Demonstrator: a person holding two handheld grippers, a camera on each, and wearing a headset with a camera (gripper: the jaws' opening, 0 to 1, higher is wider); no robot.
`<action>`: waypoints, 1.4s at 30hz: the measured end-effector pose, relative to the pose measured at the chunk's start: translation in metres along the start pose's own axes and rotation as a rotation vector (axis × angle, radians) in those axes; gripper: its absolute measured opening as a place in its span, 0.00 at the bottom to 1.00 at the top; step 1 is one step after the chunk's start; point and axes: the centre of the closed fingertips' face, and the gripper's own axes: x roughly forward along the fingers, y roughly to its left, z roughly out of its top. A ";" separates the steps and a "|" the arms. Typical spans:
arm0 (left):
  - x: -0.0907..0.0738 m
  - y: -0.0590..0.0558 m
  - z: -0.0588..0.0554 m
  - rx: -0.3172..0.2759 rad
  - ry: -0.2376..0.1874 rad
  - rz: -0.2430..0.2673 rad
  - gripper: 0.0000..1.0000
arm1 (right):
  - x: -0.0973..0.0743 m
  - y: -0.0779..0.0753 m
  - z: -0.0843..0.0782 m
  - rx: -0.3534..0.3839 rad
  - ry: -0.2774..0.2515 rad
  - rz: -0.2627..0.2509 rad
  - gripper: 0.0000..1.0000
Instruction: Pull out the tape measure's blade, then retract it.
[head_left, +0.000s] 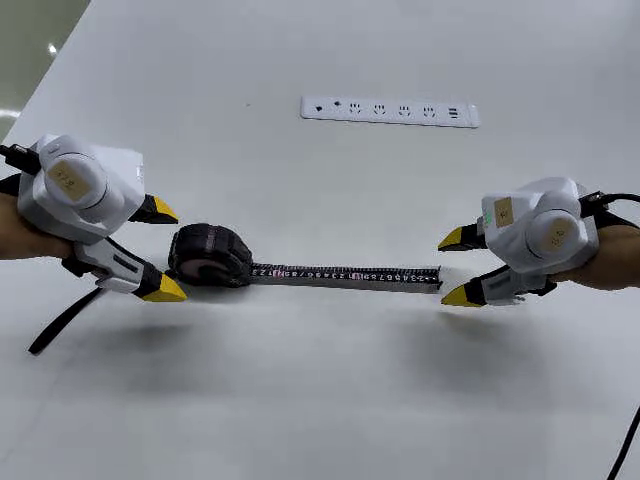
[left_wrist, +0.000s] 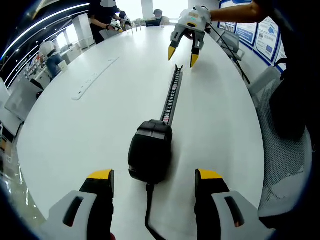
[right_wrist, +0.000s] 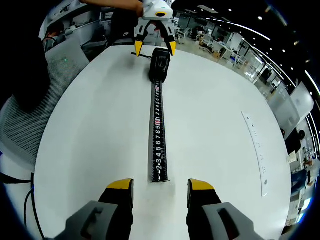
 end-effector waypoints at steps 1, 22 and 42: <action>-0.001 -0.001 0.000 -0.004 -0.001 0.002 0.63 | -0.001 0.000 0.000 0.008 -0.004 -0.005 0.42; -0.024 -0.015 0.004 -0.159 -0.115 0.070 0.84 | -0.025 0.014 0.004 0.185 -0.068 -0.093 0.68; -0.037 -0.028 0.017 -0.323 -0.258 0.161 0.97 | -0.038 0.026 0.014 0.368 -0.159 -0.199 0.90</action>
